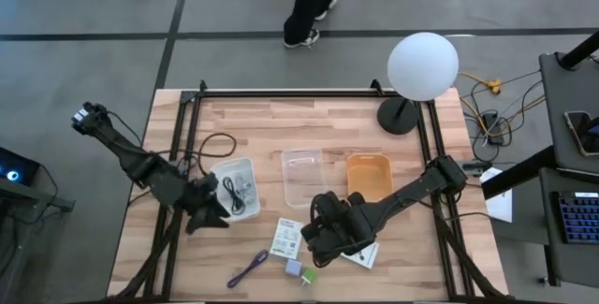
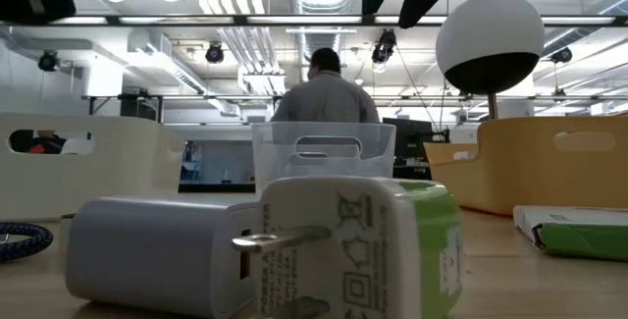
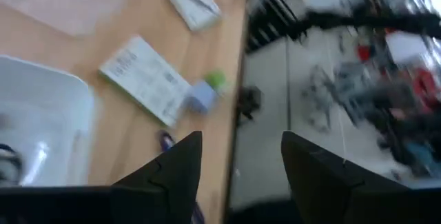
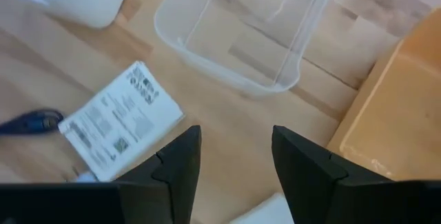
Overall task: Pick and place items into bin
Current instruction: Put the blue charger cable into the white bin
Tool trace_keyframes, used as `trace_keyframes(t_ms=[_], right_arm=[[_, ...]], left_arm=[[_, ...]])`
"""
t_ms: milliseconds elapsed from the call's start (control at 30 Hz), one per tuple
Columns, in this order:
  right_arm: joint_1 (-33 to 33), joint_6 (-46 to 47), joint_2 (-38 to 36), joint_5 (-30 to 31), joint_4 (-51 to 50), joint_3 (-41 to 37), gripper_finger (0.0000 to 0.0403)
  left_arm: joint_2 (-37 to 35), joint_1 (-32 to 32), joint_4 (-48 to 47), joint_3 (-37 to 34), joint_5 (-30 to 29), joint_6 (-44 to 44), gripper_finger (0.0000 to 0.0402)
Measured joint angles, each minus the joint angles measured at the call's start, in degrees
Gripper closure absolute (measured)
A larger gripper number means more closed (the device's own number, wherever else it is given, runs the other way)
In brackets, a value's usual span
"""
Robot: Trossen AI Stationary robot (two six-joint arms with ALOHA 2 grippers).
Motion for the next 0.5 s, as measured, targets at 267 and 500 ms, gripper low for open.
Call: trace_keyframes(t_ms=[267,500], right_arm=[[1.7,-3.4,0.0,-6.6,-0.5,-1.1,0.0237],[7.2,-14.8,0.0,-8.7,-0.9,-2.5,0.0241]], left_arm=[[21.0,-7.6,-14.6,10.8,-2.9,4.0,0.0246],[39.1,-11.6,-23.3,25.0,-6.8,-7.1,0.0258]])
